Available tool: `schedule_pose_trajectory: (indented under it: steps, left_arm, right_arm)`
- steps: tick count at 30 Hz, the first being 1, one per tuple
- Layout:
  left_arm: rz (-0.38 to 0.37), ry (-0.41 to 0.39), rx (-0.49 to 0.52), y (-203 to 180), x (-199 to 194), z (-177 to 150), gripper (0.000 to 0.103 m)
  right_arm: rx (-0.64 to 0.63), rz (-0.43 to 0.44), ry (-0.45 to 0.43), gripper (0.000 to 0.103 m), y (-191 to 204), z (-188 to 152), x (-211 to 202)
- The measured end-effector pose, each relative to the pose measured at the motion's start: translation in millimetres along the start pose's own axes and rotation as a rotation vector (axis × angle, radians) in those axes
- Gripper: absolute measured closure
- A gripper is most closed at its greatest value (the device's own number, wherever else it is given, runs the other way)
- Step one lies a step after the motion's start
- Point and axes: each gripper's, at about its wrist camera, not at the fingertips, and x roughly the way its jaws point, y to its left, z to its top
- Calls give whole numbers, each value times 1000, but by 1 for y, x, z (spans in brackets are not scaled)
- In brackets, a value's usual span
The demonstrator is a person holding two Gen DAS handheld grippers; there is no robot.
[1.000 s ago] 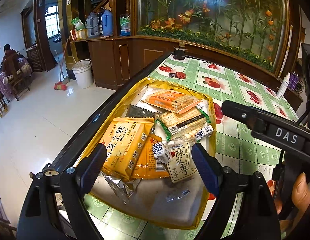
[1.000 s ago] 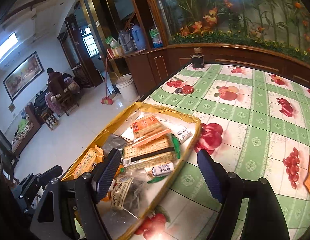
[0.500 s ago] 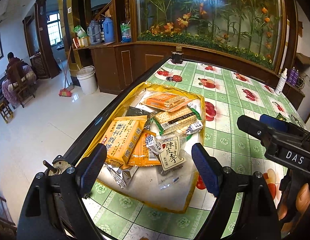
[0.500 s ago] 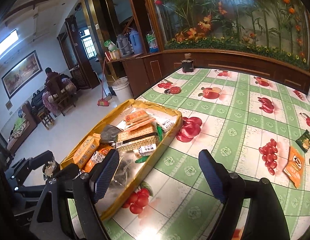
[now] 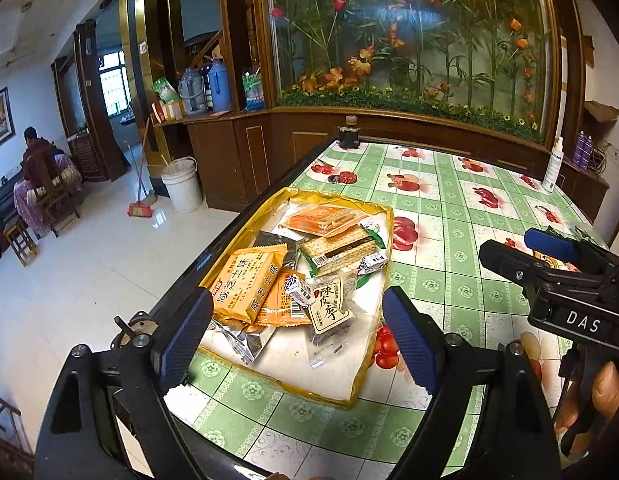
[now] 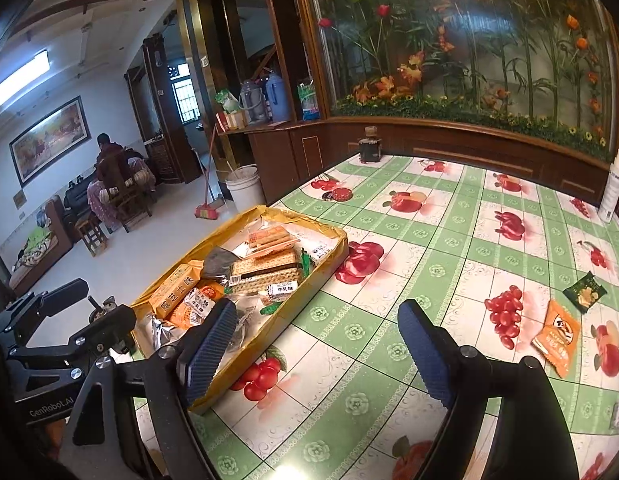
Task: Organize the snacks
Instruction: 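Move both tools back to the orange bag and dark green pack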
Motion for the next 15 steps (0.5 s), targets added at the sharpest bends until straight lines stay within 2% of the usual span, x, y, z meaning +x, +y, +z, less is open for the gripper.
schedule_pose_trajectory:
  steps: [3,10,15]
  left_arm:
    - [13,-22,8,-1,-8,-2,16]
    - [-7,-34,-6,1,-19,-2,16]
    - [-20,-42,13,-9,-22,-1,16]
  right_arm:
    - [-21,0,-6,18,3,-2,-6]
    - [-60,12,-19,17,11,-6,-16]
    - [-56,-7,-19,17,2,-13,-23]
